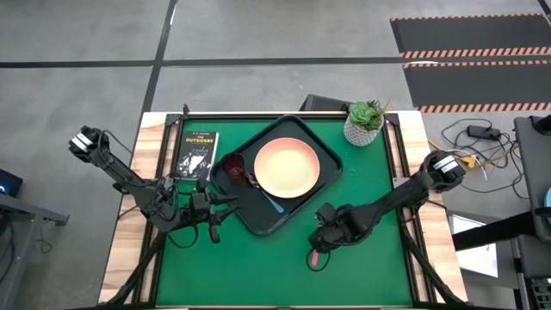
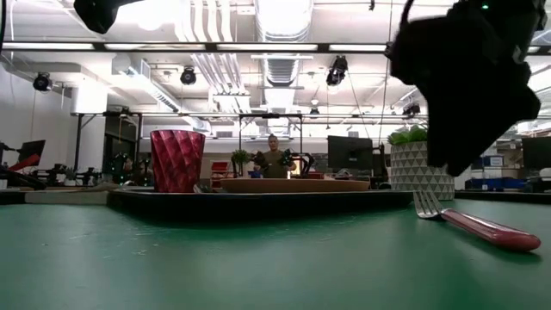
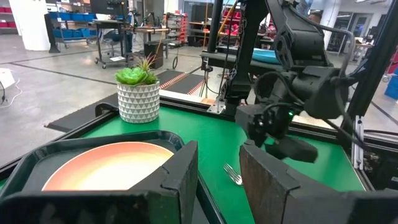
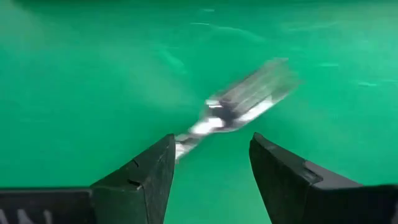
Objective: Pick and place plate/cup/fork/spoon on tray
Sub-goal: Put the red fork on the black serving tray to the right of the orange plate
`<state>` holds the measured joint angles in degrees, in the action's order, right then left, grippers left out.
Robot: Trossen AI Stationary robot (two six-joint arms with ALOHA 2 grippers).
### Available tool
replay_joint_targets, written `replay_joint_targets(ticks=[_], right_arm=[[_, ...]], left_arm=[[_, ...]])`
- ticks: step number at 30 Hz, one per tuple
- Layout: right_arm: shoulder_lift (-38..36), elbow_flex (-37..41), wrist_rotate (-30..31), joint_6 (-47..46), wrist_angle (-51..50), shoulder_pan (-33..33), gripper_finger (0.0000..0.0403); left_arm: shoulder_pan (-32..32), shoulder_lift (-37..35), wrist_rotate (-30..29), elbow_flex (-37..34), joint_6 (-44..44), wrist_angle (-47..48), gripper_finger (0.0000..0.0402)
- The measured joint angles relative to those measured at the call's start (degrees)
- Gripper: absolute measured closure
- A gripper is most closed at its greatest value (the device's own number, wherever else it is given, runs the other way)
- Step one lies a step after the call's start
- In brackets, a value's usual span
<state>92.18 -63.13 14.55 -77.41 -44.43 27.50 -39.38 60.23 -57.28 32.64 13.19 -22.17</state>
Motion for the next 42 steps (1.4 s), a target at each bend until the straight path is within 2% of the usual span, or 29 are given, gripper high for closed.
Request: replay_joint_targets(ticks=[5, 12, 19, 23, 32, 37, 42], right_arm=[[1.76, 0.22, -0.81, -2.45, 6.84, 0.03, 0.0209], [6.1, 0.22, -2.13, -6.56, 7.65, 0.95, 0.0209], [8.01, 0.07, -3.91, -4.19, 5.52, 1.12, 0.0214], [7.38, -0.01, -4.89, -3.18, 2.12, 1.07, 0.025], [6.74, -0.34, -8.59, 1.3, 2.16, 1.08, 0.0374], [4.33, -1.12, -11.48, 3.9, 0.16, 0.6, 0.0377], [1.29, -5.17, -11.23, 8.76, -5.89, -0.21, 0.0376]], left_arm=[[-0.02, 0.0, 0.0, -0.02, 0.04, 0.0, 0.0302], [-0.07, 0.0, 0.02, -0.02, 0.07, 0.04, 0.0302], [-0.07, 0.0, 0.01, -0.02, 0.0, 0.09, 0.0302], [-0.04, 0.0, 0.02, 0.0, -0.02, 0.09, 0.0302], [-0.04, -0.02, 0.02, 0.0, -0.02, 0.09, 0.0302], [0.0, -0.02, 0.02, 0.0, -0.02, 0.09, 0.0302], [-0.02, -0.02, 0.0, 0.02, -0.02, 0.09, 0.0302]])
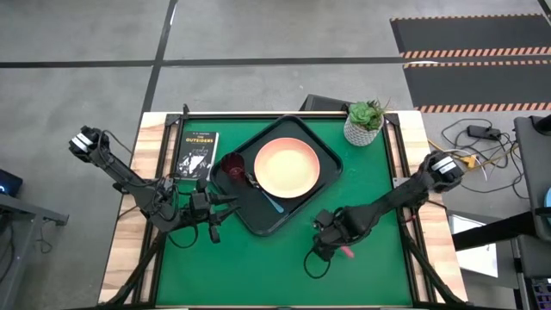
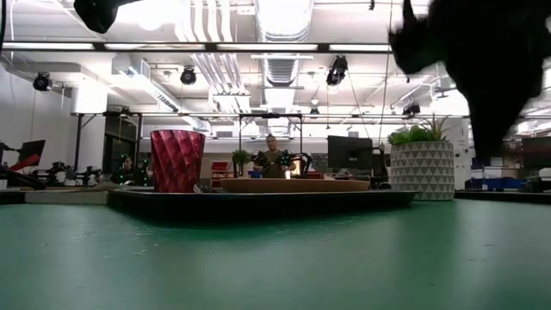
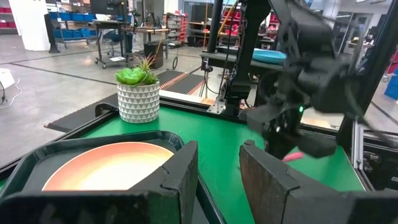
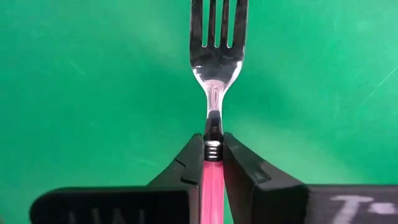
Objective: Pick and place plate/cup/fork/spoon on tray
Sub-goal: Put the red fork on the black serving tray to the right of the orange plate
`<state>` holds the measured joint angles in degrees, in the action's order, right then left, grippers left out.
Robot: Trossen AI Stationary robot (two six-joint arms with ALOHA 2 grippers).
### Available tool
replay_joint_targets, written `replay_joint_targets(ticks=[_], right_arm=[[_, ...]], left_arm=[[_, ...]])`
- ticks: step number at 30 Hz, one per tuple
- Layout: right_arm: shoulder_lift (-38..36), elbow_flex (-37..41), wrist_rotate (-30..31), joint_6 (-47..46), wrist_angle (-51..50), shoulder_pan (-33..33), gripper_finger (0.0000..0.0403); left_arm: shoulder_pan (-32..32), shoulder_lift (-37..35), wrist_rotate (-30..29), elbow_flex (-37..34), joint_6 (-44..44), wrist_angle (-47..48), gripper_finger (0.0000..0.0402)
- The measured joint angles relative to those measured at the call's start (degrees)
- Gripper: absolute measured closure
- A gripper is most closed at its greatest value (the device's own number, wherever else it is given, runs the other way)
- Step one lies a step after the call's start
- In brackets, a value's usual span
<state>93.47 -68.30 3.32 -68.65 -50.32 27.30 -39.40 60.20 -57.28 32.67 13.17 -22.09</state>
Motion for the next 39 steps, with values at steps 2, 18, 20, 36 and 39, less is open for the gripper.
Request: replay_joint_targets(ticks=[2, 18, 20, 36, 39], right_arm=[[-1.1, -2.41, 2.09, 2.21, -1.7, -0.78, 0.0375], [-2.12, -13.81, 6.31, 46.87, -3.86, -33.43, 0.0375], [-1.67, -13.76, 6.31, 52.18, -2.28, -40.04, 0.0375], [10.28, -11.51, -3.5, 67.25, 3.62, -62.9, 0.0375], [10.58, -11.43, -3.81, 68.01, 3.7, -62.82, 0.0375]], left_arm=[[0.02, -0.02, 0.01, -0.02, 0.0, 0.02, 0.0302], [0.02, -0.02, 0.0, 0.09, -0.04, -0.17, 0.0302], [0.02, -0.02, 0.0, 0.09, -0.06, -0.17, 0.0302], [0.04, -0.02, -0.2, -0.02, -0.13, 0.06, 0.0302], [0.04, -0.02, -0.2, -0.02, -0.1, 0.05, 0.0302]])
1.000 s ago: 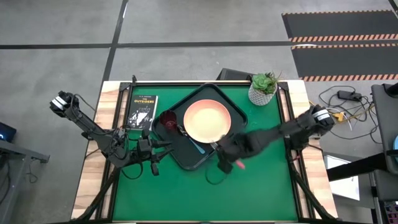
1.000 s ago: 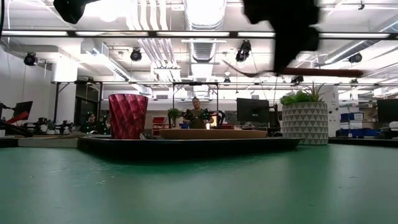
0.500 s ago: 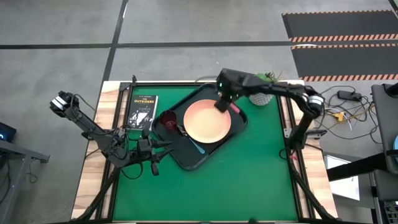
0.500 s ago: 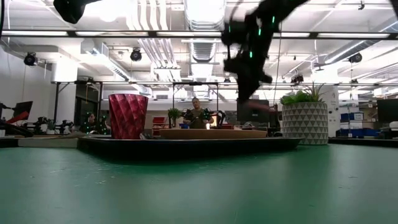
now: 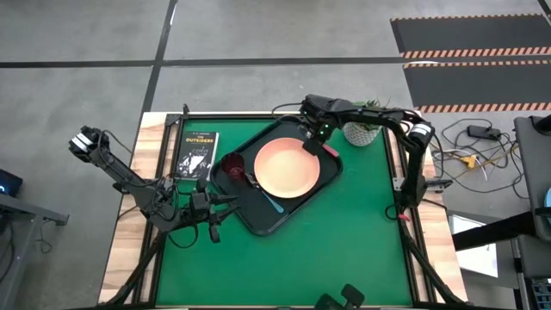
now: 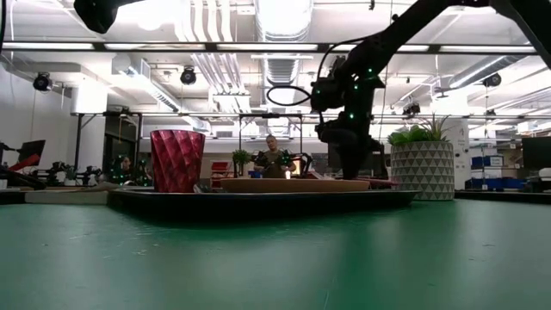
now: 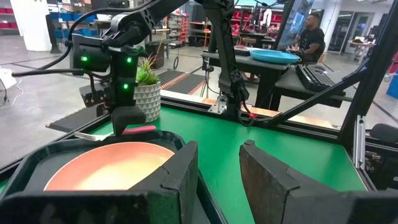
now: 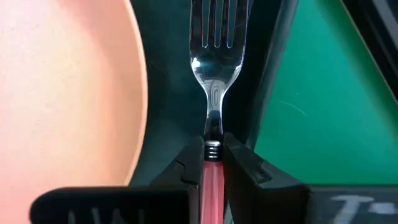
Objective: Pick and place plate/cup/fork/spoon on tray
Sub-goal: Put the red fork on the black serving tray to the right of the orange plate
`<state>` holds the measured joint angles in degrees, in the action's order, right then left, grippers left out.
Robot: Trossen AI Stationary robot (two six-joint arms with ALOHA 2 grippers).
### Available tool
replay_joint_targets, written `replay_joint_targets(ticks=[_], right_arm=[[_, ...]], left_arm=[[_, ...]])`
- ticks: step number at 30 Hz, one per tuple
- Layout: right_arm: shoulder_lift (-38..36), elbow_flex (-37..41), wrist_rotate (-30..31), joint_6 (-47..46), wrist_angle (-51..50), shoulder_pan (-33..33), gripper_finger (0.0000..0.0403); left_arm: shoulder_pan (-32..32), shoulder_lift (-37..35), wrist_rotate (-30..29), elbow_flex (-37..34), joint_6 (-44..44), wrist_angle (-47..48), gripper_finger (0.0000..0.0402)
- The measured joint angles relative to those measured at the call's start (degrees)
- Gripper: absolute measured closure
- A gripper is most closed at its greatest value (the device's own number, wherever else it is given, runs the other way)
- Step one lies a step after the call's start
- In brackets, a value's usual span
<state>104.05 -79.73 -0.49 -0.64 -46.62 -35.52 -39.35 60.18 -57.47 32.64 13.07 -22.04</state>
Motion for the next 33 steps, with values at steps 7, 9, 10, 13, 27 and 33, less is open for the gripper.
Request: replay_joint_targets(ticks=[7, 9, 10, 13, 27, 33], right_arm=[[0.0, 0.69, -0.13, -1.09, 0.34, 0.02, 0.0375], [0.0, 1.29, -1.69, -1.77, 0.36, 0.02, 0.0375], [0.02, 1.62, -2.36, -2.21, 0.49, 0.02, 0.0375], [0.02, 2.7, -2.71, -3.33, 1.53, 0.02, 0.0375], [0.07, 5.12, -4.46, -6.64, 4.37, 1.0, 0.0374], [0.07, 5.12, -4.47, -10.12, 6.14, 1.17, 0.0374]], left_arm=[[0.0, 0.0, -0.01, -0.02, 0.02, 0.02, 0.0302], [0.0, 0.0, -0.01, -0.02, 0.02, 0.01, 0.0302], [0.0, 0.0, -0.01, -0.02, 0.02, 0.02, 0.0302], [0.0, 0.0, -0.02, -0.02, 0.04, 0.02, 0.0302], [0.01, 0.0, -0.04, 0.0, -0.12, 0.0, 0.0302], [0.01, 0.0, -0.04, -0.01, -0.14, 0.02, 0.0302]])
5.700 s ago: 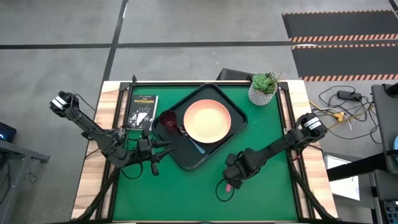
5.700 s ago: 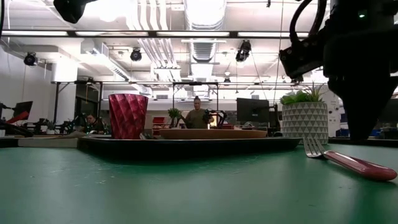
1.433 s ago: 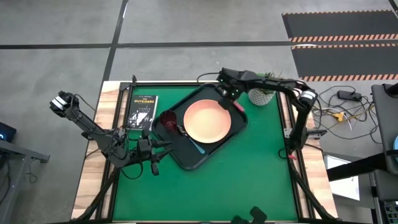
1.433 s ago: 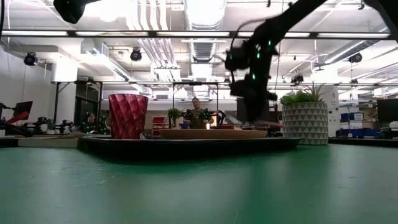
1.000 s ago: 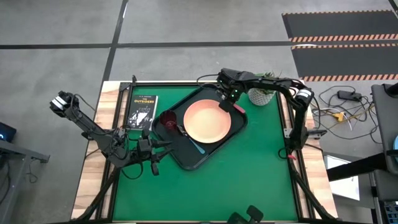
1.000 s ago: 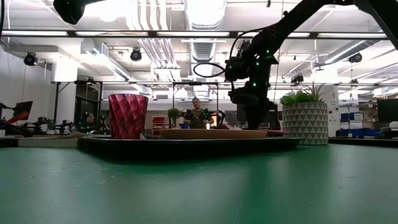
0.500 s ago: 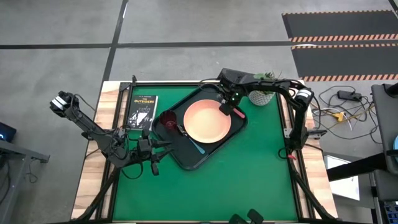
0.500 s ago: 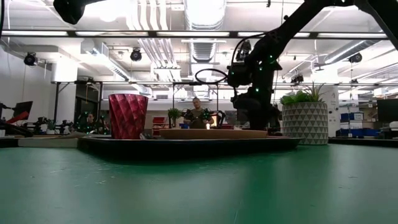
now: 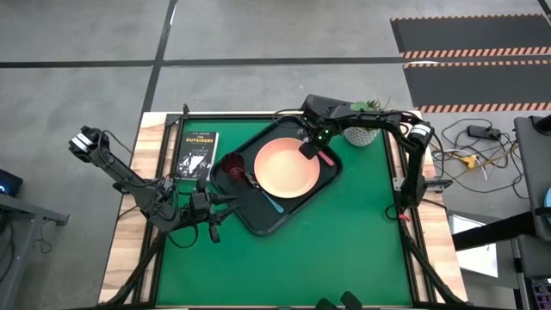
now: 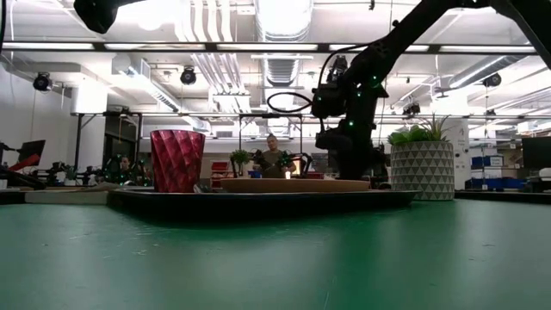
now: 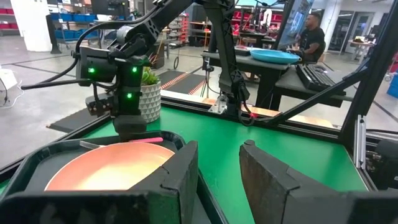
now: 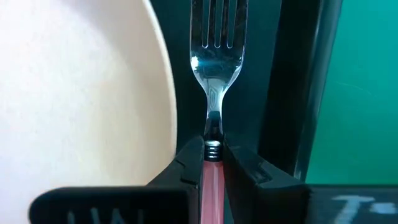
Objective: Pick and place plate/cup/fork/spoon on tray
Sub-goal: Put the red fork on the black serving tray to the right of the orange plate
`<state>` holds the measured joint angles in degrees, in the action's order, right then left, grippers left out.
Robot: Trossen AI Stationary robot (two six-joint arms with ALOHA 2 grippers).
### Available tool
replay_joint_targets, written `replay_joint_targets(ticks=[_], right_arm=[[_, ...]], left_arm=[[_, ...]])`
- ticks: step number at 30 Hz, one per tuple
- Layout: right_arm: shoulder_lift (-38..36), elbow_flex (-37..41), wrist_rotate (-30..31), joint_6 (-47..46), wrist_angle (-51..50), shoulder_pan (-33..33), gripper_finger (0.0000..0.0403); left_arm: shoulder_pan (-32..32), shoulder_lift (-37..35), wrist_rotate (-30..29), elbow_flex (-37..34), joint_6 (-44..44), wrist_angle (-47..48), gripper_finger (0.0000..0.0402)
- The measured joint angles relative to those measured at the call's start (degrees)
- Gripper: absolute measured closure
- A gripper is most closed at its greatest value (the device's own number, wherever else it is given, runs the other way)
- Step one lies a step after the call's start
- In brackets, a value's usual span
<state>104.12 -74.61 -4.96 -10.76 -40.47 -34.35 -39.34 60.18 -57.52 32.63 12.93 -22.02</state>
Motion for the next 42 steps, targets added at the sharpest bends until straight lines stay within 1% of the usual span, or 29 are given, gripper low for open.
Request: replay_joint_targets(ticks=[6, 9, 17, 21, 25, 31, 37, 42], right_arm=[[0.0, 0.0, 0.01, -0.6, 0.55, -0.02, 0.037], [0.0, 0.0, 0.01, -0.25, 0.55, -0.02, 0.0353], [0.0, 0.0, 0.03, 0.21, 0.68, -0.02, 0.0292], [0.0, 0.0, 0.06, 1.23, 0.74, -0.02, 0.0275], [-0.65, 0.02, 0.06, 1.44, -1.04, -0.02, 0.0269], [-4.0, 0.02, 0.51, 1.55, -5.99, 0.0, 0.0288], [-5.18, 0.56, 0.62, 1.55, -12.3, 1.44, 0.0332], [-5.18, 3.68, 0.54, 1.39, -12.28, 3.93, 0.0371]], left_arm=[[0.0, 0.0, 0.0, -0.03, -0.02, 0.0, 0.0302], [0.0, 0.0, 0.0, -0.01, -0.02, 0.0, 0.0302], [-0.01, 0.0, 0.0, -0.01, -0.08, 0.0, 0.0302], [-0.01, 0.0, 0.0, -0.03, -0.09, 0.0, 0.0302], [0.0, 0.0, -0.01, -0.03, -0.09, 0.0, 0.0302], [0.01, 0.0, -0.02, -0.03, -0.07, 0.0, 0.0302], [0.01, 0.0, -0.01, 0.01, 0.14, 0.0, 0.0302], [-0.01, 0.0, 0.0, -0.03, 0.24, -0.01, 0.0302]])
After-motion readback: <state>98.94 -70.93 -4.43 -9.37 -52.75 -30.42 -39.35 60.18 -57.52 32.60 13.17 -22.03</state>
